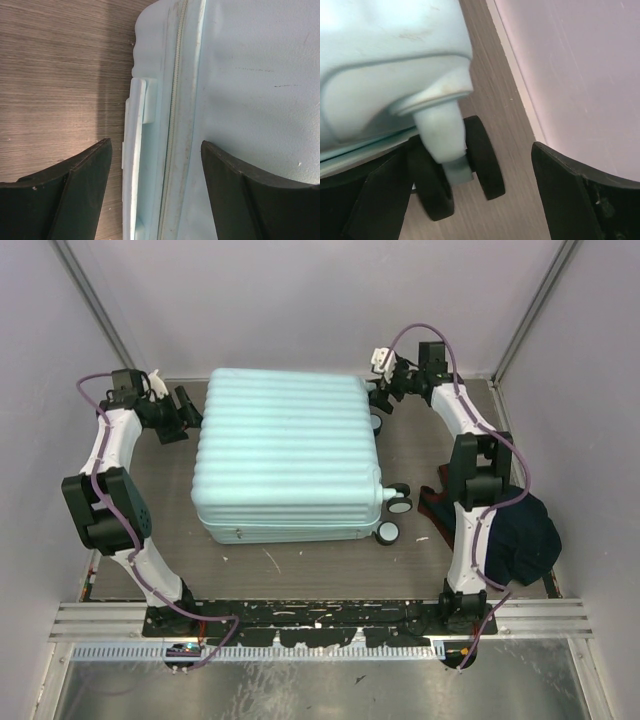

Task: Pack the luggage

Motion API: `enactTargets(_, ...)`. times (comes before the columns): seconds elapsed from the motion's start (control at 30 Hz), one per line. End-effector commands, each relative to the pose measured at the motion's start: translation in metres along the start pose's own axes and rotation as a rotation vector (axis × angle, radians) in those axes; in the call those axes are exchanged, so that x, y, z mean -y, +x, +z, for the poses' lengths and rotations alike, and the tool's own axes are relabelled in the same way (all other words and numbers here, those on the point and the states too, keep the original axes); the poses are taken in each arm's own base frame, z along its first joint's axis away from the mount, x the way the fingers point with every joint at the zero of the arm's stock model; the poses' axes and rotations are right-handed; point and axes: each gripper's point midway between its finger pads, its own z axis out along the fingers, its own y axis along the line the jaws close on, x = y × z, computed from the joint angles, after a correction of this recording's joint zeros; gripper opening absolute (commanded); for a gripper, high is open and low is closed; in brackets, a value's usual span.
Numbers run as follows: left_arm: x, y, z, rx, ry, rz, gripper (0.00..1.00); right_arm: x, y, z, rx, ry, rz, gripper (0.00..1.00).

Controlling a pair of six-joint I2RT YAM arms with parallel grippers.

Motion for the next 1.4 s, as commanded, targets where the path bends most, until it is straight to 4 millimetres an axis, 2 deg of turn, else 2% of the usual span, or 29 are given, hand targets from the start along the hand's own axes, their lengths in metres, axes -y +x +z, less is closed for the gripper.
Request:
enactTargets(0.0, 0.054, 0.013, 0.001, -0.073, 0.181, 0.016, 0.75, 0.032, -0.024, 0.001, 0.012, 0.062, -0.163, 0.93)
enactTargets(0.13, 0.053, 0.011, 0.002, -0.071, 0.177, 0.018, 0.74, 0.031, -0.033, 0.0, 0.023, 0.057, -0.185, 0.72)
enactTargets(0.27, 0.051, 0.011, 0.003, -0.071, 0.17, 0.014, 0.73, 0.031, -0.054, -0.014, 0.044, 0.067, -0.207, 0.45)
enactTargets(0.4, 0.05, 0.014, 0.004, -0.074, 0.166, 0.006, 0.73, 0.037, -0.092, -0.039, 0.093, 0.113, -0.228, 0.16)
enactTargets(0.47, 0.05, 0.014, 0.003, -0.07, 0.167, 0.003, 0.73, 0.046, -0.123, -0.056, 0.147, 0.161, -0.223, 0.08)
enactTargets(0.63, 0.051, 0.013, 0.001, -0.066, 0.169, 0.005, 0.73, 0.072, -0.181, -0.085, 0.245, 0.256, -0.221, 0.02)
enactTargets(0.67, 0.052, 0.013, 0.001, -0.067, 0.17, 0.004, 0.73, 0.076, -0.186, -0.087, 0.256, 0.265, -0.218, 0.01)
enactTargets(0.83, 0.051, 0.013, 0.003, -0.069, 0.172, -0.001, 0.73, 0.091, -0.189, -0.086, 0.271, 0.302, -0.202, 0.01)
enactTargets(1.03, 0.049, 0.015, 0.004, -0.075, 0.17, 0.0, 0.73, 0.101, -0.211, -0.093, 0.343, 0.308, -0.156, 0.01)
enactTargets(1.1, 0.05, 0.015, 0.005, -0.078, 0.173, 0.001, 0.73, 0.101, -0.208, -0.09, 0.336, 0.304, -0.152, 0.01)
enactTargets(1.2, 0.05, 0.015, 0.006, -0.078, 0.175, 0.003, 0.73, 0.091, -0.18, -0.08, 0.29, 0.264, -0.121, 0.01)
enactTargets(1.37, 0.048, 0.016, 0.007, -0.082, 0.167, 0.005, 0.73, 0.052, -0.136, -0.062, 0.214, 0.142, -0.021, 0.03)
